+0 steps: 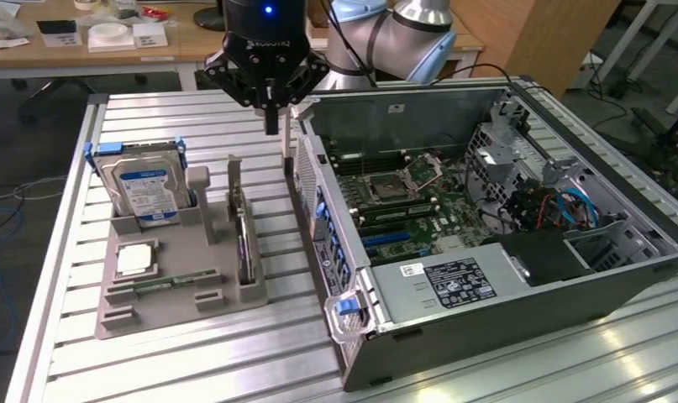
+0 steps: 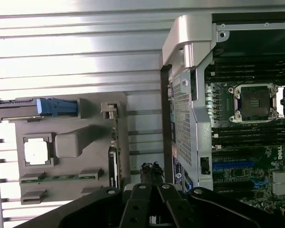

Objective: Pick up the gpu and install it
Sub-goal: 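Reach for the gpu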

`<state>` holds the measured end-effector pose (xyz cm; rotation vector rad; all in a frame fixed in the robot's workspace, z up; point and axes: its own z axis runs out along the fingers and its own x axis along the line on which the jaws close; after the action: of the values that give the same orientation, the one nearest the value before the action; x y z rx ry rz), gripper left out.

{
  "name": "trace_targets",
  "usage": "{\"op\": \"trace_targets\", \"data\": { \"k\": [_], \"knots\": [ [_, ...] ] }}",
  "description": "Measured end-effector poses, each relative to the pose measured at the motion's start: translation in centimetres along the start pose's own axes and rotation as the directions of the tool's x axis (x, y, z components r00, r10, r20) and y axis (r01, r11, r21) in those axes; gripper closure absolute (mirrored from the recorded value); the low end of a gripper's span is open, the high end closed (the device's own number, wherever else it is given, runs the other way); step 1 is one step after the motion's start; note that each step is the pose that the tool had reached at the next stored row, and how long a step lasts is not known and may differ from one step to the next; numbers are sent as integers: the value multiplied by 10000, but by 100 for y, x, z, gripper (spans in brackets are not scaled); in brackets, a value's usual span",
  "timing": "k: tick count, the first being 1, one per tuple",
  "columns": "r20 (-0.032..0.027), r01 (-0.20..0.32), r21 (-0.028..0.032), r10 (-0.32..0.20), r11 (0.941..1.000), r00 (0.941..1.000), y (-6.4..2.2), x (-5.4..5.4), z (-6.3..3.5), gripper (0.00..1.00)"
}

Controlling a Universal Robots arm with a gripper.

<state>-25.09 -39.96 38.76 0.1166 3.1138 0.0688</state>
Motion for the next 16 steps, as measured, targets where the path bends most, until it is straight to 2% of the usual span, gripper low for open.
{"op": "trace_targets", "data": {
  "k": [16],
  "knots": [
    [1, 0, 0, 0, 10000, 10000, -19, 246, -6, 89]
  ]
}}
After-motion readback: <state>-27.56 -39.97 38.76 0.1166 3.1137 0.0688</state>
